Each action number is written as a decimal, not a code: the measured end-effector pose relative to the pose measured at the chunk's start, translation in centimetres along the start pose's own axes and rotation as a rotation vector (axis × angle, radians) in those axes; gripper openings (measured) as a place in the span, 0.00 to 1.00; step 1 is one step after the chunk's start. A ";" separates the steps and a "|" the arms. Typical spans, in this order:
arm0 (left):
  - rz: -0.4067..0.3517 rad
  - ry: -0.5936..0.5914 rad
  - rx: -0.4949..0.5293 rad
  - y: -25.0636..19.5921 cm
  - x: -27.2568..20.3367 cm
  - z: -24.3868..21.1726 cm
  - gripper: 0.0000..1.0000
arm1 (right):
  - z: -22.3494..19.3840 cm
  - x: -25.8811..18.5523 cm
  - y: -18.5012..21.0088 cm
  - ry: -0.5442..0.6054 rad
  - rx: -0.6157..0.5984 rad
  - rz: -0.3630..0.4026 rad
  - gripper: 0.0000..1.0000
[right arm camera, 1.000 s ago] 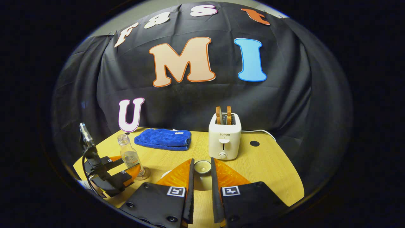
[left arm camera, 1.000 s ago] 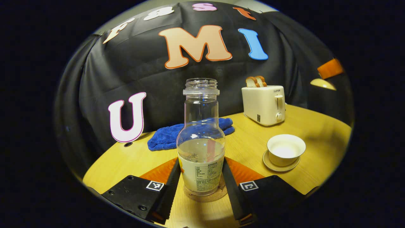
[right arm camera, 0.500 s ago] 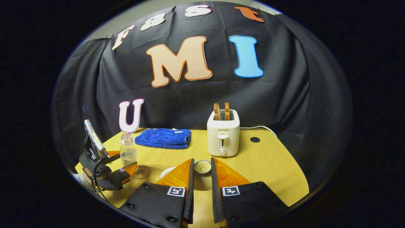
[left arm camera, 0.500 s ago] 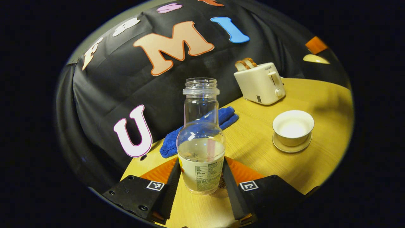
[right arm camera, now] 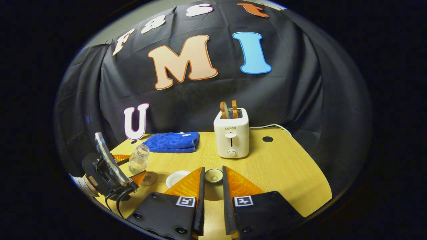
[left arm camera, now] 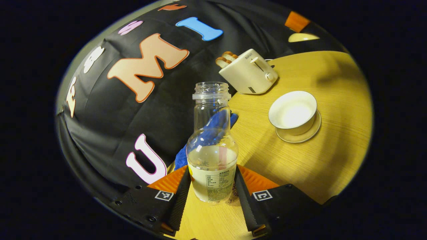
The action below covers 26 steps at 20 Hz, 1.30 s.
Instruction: Open the teacup lid with one hand, grasp the water bottle and pour water into the teacup with the other hand; after pouring, place the water bottle on the coaster and then close the teacup lid.
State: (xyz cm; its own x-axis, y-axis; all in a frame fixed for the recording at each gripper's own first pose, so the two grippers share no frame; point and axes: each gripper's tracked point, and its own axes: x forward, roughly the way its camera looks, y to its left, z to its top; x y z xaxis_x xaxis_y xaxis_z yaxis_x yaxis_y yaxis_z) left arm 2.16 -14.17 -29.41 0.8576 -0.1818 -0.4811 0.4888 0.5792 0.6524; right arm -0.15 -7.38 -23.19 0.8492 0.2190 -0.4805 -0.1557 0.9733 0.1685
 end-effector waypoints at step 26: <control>-0.110 0.137 0.579 -0.3 1.3 -1.0 0.70 | -1.8 -1.0 -1.2 0.004 0.058 0.005 0.28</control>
State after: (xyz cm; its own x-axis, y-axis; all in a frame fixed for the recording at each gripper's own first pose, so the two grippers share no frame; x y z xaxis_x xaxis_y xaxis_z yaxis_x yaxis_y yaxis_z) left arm 3.00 -13.83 -30.84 0.7875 -0.0896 -0.6097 0.6140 0.0293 0.7888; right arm -1.70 -8.61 -24.46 0.8466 0.2245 -0.4826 -0.1307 0.9666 0.2206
